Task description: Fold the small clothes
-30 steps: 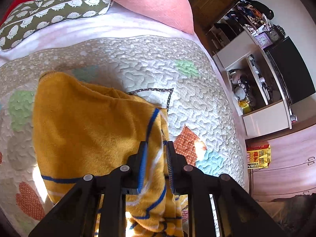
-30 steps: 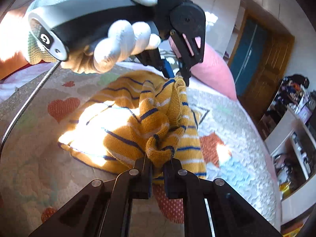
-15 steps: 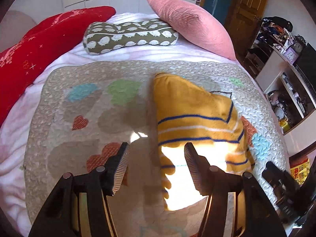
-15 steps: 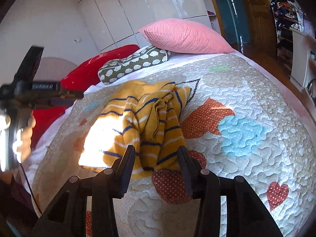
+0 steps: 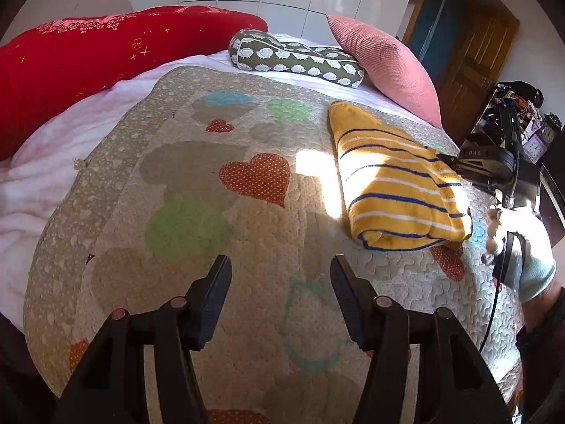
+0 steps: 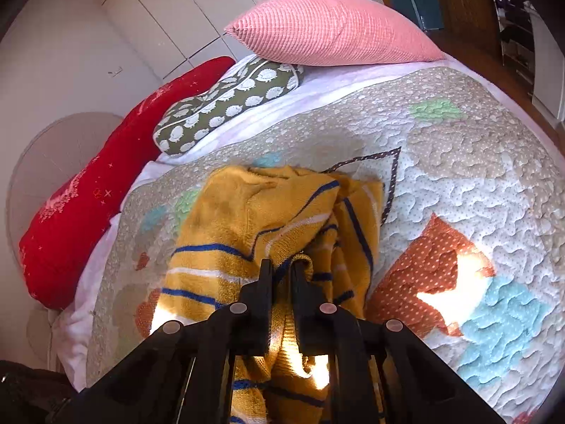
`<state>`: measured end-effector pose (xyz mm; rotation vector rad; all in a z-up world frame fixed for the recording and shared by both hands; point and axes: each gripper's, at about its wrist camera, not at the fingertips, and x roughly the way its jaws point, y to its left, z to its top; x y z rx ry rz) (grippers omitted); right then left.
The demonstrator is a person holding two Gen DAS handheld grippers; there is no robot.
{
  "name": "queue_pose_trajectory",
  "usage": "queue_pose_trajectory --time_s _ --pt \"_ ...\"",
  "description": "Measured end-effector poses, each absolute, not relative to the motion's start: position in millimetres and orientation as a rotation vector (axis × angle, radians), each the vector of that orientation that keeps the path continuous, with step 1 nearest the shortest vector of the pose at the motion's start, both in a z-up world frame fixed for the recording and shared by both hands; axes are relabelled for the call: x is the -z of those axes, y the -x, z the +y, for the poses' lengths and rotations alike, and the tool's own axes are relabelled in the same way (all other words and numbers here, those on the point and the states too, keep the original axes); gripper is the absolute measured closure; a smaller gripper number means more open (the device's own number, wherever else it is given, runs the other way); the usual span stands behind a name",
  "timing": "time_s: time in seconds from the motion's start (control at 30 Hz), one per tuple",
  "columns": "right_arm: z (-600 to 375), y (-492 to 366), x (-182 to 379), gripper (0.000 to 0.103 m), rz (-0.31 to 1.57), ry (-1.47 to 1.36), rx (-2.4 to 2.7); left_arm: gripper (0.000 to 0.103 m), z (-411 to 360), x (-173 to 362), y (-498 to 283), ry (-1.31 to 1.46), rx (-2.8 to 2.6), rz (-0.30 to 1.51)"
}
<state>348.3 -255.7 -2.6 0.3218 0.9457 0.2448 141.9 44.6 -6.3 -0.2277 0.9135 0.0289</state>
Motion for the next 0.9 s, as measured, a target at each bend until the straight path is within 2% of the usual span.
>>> queue_pose_trajectory --time_s 0.2,0.27,0.37,0.53,0.6,0.63,0.67,0.73,0.77,0.83,0.9 --pt "-250.3 -372.7 5.1 0.097 0.951 0.017 0.075 0.046 42.4 19.9 -132.6 0.207 -0.017 0.934" --pt "-264.7 -372.4 4.9 0.097 0.973 -0.063 0.065 0.046 42.7 19.8 -128.8 0.201 -0.019 0.927" --pt "-280.6 -344.3 -20.6 0.097 0.883 -0.217 0.001 0.046 41.7 20.3 -126.4 0.171 -0.034 0.919" --pt "-254.6 -304.5 -40.3 0.096 0.866 -0.306 -0.260 0.046 38.3 18.5 -120.5 0.176 -0.023 0.926" --pt "-238.7 -294.6 -29.8 0.089 0.894 -0.344 -0.373 0.046 36.8 13.4 -114.4 0.159 -0.030 0.914" --pt "-232.7 -291.8 -20.7 0.076 0.919 -0.358 -0.413 0.046 36.4 9.8 -110.4 0.149 -0.037 0.900" --pt "-228.2 -291.4 -9.5 0.070 0.951 -0.349 -0.408 0.046 36.0 5.4 -106.1 0.138 -0.045 0.885" --pt "-225.6 -293.2 13.9 0.070 1.013 -0.282 -0.304 0.042 35.7 -3.6 -97.9 0.116 -0.059 0.856" --pt "-228.7 -291.0 19.9 0.071 1.016 -0.291 -0.286 0.037 35.9 -7.9 -93.5 0.106 -0.067 0.840" --pt "-238.3 -274.8 15.9 0.070 0.973 -0.355 -0.274 0.031 37.2 -15.4 -86.9 0.088 -0.092 0.804" --pt "-247.0 -248.0 3.1 0.068 0.915 -0.378 -0.248 0.031 36.6 -21.9 -81.3 0.064 -0.118 0.772"
